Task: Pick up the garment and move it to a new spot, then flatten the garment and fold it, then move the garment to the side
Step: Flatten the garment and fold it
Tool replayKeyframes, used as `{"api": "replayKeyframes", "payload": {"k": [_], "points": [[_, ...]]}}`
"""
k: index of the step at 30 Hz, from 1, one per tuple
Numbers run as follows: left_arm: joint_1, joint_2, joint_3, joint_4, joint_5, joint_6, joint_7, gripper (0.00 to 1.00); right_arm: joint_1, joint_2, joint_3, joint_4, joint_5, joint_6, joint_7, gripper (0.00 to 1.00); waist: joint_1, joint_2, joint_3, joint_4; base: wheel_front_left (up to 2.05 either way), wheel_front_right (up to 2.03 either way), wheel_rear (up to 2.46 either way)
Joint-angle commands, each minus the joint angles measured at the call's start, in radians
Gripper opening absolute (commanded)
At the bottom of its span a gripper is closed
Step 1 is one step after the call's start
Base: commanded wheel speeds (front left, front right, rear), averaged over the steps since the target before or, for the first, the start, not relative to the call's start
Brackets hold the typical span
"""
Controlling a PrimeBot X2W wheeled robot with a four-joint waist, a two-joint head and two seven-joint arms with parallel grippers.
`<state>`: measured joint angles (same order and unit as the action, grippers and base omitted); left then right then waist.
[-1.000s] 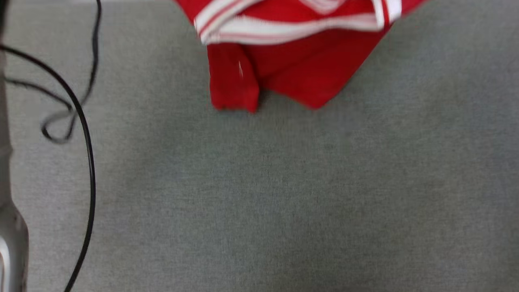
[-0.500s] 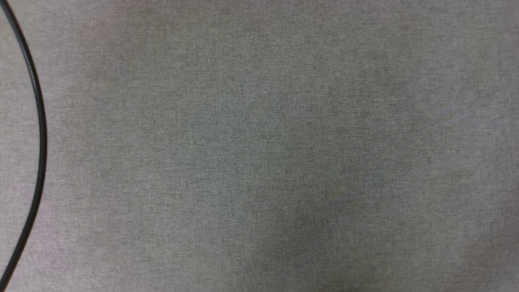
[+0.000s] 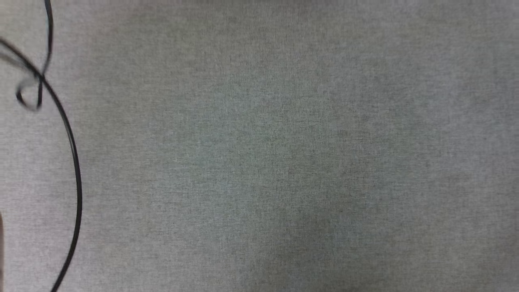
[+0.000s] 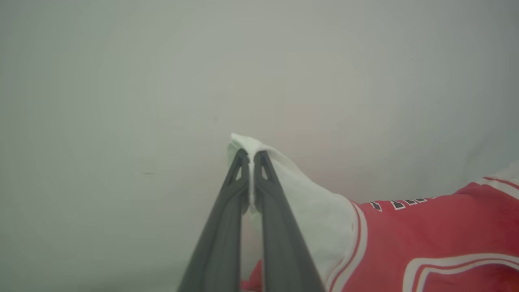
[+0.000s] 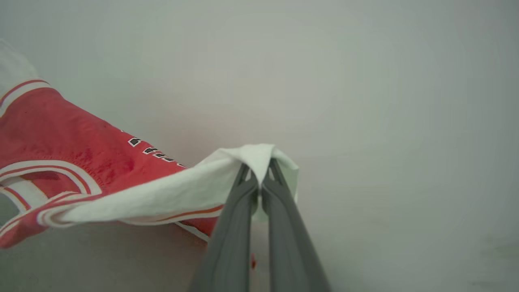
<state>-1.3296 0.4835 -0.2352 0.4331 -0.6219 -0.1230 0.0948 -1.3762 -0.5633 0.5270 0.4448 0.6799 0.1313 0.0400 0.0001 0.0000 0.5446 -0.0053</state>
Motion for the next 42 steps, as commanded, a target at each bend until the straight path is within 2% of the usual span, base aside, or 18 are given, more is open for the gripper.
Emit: {"api": "replayKeyframes", "payload": {"k": [1, 7, 16, 24, 35, 42], "points": [[0.033, 0.010, 0.006, -0.006, -0.009, -0.004, -0.013, 0.00, 0.034, -0.002, 0.013, 0.001, 0.009, -0.001, -0.014, 0.00, -0.0001, 0.0000, -0.020, -0.002, 0.00, 0.00, 0.00], [0.305, 0.018, 0.033, -0.059, -0.045, 0.020, -0.073, 0.00, 0.239, -0.022, 0.080, -0.018, 0.072, -0.001, -0.090, 0.00, -0.0001, 0.0000, -0.104, -0.009, 0.00, 0.00, 0.00], [0.775, 0.035, 0.084, -0.226, -0.097, 0.109, -0.119, 0.00, 0.561, -0.089, 0.127, -0.088, 0.121, -0.001, -0.129, 0.00, -0.0001, 0.0000, -0.240, -0.020, 0.00, 0.00, 0.00], [1.141, 0.032, 0.112, -0.346, -0.143, 0.169, -0.111, 0.00, 0.847, -0.105, 0.125, -0.127, 0.151, -0.001, -0.134, 0.00, -0.0001, 0.0000, -0.367, -0.032, 0.00, 0.00, 0.00], [1.513, 0.022, 0.147, -0.450, -0.195, 0.247, -0.108, 0.00, 1.270, -0.085, -0.007, -0.163, 0.151, -0.001, -0.122, 0.00, -0.0001, 0.0000, -0.478, -0.034, 0.00, 0.00, 0.00], [1.640, -0.002, 0.158, -0.447, -0.220, 0.261, -0.126, 0.00, 1.453, -0.071, -0.083, -0.186, 0.153, -0.001, -0.052, 0.00, -0.0001, 0.0000, -0.501, -0.025, 0.00, 0.00, 0.00]]}}
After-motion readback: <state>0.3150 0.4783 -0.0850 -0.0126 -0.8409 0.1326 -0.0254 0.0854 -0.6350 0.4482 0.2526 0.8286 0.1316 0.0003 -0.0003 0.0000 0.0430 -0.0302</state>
